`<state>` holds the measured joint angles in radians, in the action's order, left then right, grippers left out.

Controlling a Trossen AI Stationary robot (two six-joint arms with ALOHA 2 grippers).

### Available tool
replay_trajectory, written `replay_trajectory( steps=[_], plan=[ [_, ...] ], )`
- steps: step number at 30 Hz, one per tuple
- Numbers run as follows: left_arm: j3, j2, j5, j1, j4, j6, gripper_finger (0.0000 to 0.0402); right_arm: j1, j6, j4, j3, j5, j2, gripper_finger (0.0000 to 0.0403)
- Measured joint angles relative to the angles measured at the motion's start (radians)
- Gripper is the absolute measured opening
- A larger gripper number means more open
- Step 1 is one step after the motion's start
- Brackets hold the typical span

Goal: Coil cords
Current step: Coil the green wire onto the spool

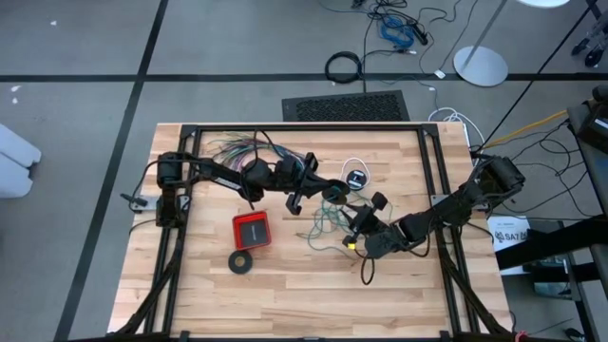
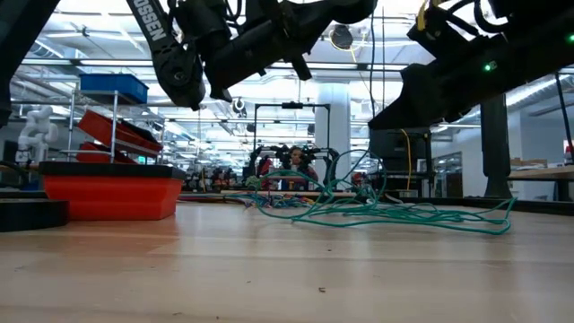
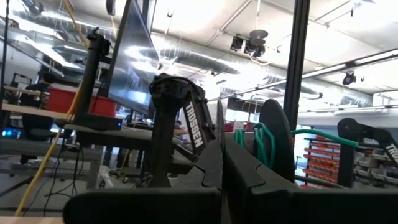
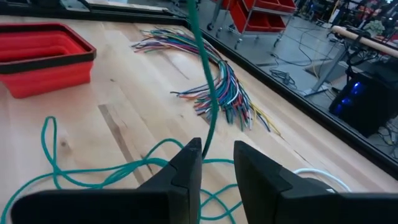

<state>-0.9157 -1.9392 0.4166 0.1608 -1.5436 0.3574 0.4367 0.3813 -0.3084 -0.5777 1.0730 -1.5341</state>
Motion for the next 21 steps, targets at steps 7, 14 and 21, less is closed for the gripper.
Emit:
replay_trajectory(
  steps=[7,14,21],
  plan=[
    [0.0,0.0,0.002,-0.013,0.0,-0.001,0.0,-0.012,0.0,0.001,0.0,0.0,0.0,0.0082],
    [0.0,0.0,0.003,-0.013,0.0,-0.004,0.0,-0.019,-0.001,0.0,0.0,0.0,0.0,0.0082],
    [0.0,0.0,0.003,-0.018,0.0,-0.004,0.0,-0.031,-0.004,-0.001,0.0,-0.007,0.0,0.0048]
  ],
)
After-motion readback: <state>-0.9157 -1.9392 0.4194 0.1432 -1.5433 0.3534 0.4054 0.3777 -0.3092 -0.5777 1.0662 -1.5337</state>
